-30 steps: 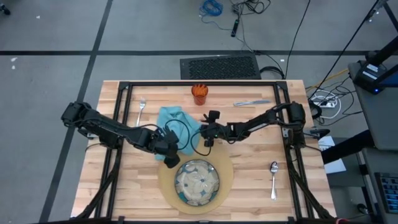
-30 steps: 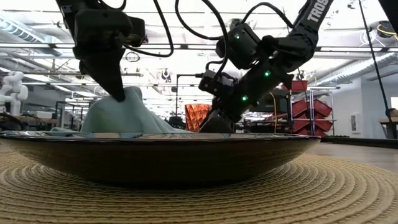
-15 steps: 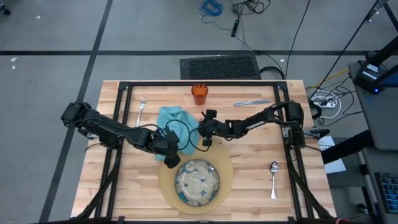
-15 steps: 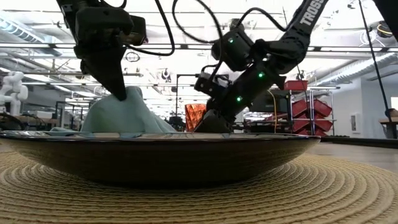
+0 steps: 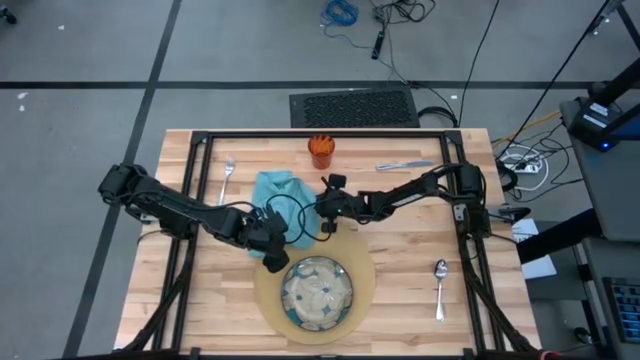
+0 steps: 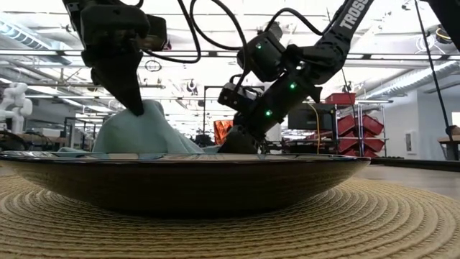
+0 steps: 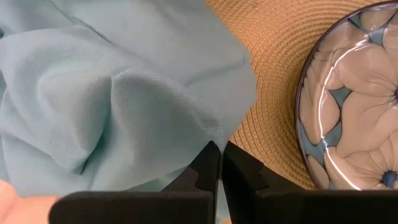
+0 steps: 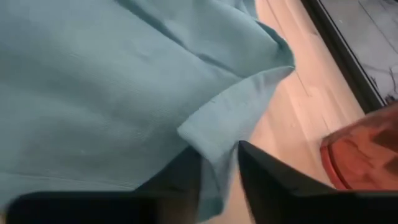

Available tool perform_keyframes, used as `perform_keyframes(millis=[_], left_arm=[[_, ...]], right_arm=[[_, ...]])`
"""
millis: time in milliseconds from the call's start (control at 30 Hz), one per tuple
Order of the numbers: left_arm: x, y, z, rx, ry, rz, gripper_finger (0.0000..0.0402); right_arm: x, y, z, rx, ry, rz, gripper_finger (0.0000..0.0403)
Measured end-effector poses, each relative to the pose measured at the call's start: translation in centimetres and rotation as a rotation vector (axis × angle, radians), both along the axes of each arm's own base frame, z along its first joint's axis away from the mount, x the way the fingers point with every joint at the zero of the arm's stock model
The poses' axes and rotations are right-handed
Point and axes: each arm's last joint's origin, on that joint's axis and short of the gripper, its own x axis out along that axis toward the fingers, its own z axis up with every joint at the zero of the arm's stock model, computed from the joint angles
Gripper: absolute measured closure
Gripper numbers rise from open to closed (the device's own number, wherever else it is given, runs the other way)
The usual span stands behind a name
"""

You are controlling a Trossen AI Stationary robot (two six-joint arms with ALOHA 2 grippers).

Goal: Set table place
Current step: Fold the blue table napkin

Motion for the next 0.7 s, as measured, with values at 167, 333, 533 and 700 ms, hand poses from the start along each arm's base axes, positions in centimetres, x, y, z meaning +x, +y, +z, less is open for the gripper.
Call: perform_keyframes(millis=[167,333,533,700], left_arm=[[0.0,-0.1,0.0,0.019,-0.008,-0.020,0.0401],[0.1,0.0,0.1,0.080,-0.014,-0.051,0.0401],[0.3,-0.1,0.2,0.057,-0.035,-0.059,0.0374],[0.8,-0.5,0.4,-0.009,-0.081,-0.100,0.0309]], right_arm=[[0.0,-0.2,0.0,0.059,-0.027,-0.025,0.0396],[-0.4,0.4,0.7,0.111,-0.023,-0.050,0.0402],[-1.8,3.0,3.1,0.081,0.051,-0.076,0.0403],[-3.5,5.7,5.3,0.116,0.087,-0.071,0.0403]])
